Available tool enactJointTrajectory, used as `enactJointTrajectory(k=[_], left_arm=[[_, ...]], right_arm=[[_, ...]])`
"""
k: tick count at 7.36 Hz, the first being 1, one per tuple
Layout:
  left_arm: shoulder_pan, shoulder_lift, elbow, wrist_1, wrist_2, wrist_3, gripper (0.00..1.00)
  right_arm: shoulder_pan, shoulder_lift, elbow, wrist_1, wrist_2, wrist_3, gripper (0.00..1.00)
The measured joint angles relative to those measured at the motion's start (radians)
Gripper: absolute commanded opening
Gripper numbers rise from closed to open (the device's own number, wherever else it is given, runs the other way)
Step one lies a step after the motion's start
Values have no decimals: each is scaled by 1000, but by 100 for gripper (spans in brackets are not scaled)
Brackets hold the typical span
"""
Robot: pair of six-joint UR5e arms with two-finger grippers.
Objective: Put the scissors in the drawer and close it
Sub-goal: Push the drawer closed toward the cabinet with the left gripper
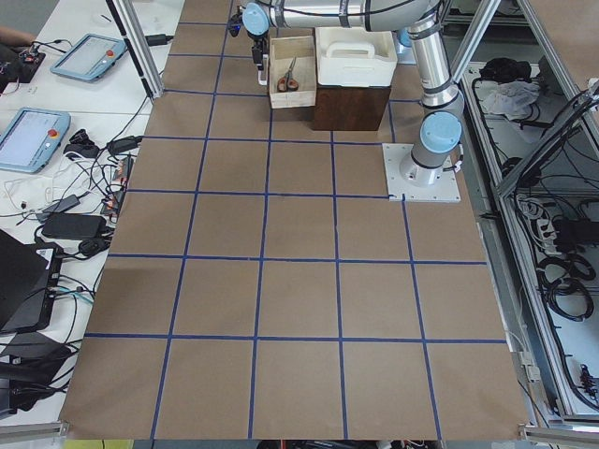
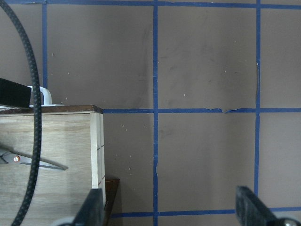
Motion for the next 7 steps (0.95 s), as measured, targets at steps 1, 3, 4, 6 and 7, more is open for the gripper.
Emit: enactJointTrajectory(k=[1, 3, 4, 6, 7], left_arm=[[0, 1, 0, -8, -1, 0, 100], [0, 8, -3, -32, -4, 0, 100], [0, 16, -9, -49, -5, 0, 100], [0, 32, -20, -73, -13, 0, 100], [0, 35, -26, -79, -16, 0, 100]], right_arm=[[1, 2, -4, 1, 10, 39, 100], [0, 0, -6, 20, 27, 72, 100], [0, -3, -6, 35, 31, 75, 100], [-1, -4, -6, 47, 32, 76, 100], [-1, -5, -6, 48, 32, 76, 100]])
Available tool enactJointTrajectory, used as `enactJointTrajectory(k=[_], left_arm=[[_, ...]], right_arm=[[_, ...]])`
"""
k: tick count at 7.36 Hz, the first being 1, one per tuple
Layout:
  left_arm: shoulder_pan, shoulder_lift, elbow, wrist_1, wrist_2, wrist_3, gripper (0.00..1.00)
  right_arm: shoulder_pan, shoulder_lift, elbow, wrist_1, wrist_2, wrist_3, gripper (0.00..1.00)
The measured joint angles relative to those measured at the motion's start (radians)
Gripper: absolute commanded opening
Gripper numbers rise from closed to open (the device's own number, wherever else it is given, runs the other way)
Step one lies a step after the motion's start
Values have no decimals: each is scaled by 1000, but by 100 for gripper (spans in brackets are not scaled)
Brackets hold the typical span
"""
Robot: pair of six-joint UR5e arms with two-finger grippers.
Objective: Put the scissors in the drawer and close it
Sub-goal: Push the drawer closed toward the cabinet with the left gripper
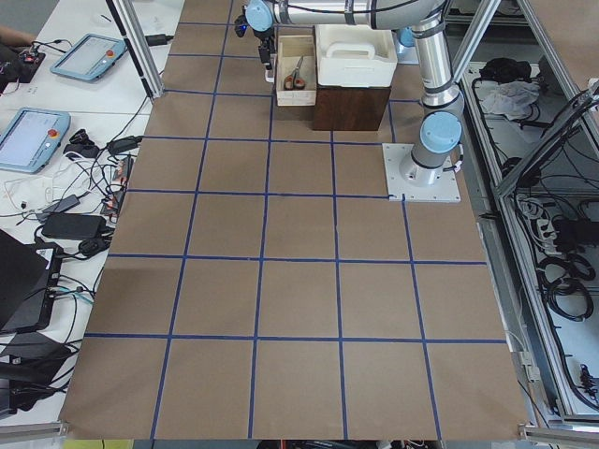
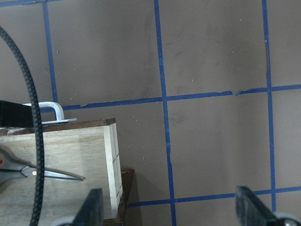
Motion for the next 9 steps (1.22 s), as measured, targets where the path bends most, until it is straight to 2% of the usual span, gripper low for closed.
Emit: enactJointTrajectory(k=[9], left_arm=[[1, 32, -20, -66, -40, 0, 100]], right_arm=[[0, 0, 3, 0, 1, -3, 100]])
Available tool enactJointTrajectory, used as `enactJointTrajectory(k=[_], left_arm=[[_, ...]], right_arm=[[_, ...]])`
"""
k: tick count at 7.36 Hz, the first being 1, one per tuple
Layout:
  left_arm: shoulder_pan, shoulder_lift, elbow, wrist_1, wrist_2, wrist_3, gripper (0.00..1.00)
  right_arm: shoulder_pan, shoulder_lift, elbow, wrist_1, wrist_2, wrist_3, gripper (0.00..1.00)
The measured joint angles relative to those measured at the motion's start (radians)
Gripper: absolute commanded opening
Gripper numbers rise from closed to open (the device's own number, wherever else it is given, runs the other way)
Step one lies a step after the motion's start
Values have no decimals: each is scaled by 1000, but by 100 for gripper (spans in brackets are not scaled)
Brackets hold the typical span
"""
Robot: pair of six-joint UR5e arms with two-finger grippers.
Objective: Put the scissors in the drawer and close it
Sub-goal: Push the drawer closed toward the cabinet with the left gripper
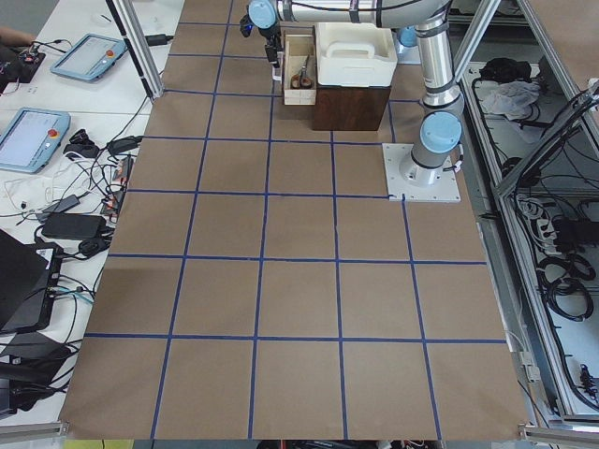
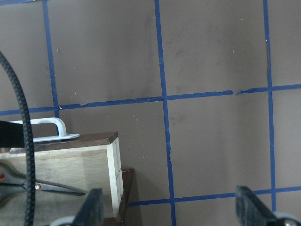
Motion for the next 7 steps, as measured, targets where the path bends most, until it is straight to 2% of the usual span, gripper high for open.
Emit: enactJointTrajectory(k=[7], left_arm=[[4, 40, -63, -25, -30, 1, 100]], right_arm=[[0, 0, 1, 0, -3, -1, 100]])
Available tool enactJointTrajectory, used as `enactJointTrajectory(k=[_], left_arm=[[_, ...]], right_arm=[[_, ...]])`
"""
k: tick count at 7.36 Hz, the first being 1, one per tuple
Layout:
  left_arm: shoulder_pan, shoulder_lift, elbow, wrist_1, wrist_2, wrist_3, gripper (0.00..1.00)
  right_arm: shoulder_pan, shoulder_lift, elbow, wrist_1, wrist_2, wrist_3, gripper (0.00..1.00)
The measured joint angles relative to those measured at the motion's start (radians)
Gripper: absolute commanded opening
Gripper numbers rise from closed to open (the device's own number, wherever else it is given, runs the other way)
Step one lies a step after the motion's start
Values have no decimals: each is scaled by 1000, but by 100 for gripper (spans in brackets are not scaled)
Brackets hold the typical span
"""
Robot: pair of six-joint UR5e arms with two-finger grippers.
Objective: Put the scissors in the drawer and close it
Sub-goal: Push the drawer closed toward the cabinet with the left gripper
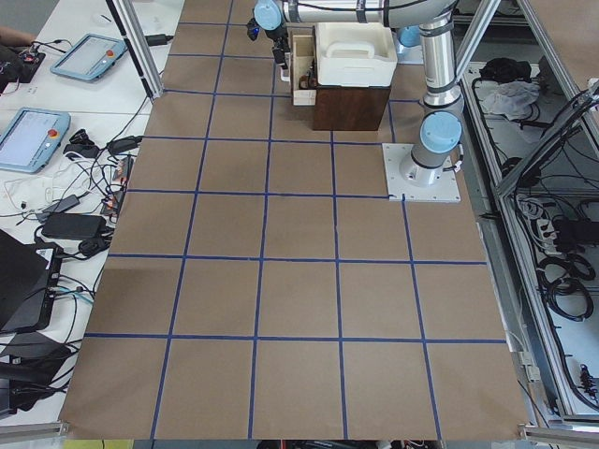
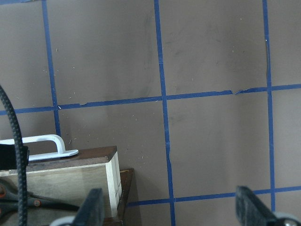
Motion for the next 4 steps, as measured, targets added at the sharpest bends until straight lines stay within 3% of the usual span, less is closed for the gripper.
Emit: enactJointTrajectory(k=[4], left_arm=[[-2, 19, -25, -35, -28, -4, 100]], right_arm=[[0, 1, 5, -8, -4, -3, 100]])
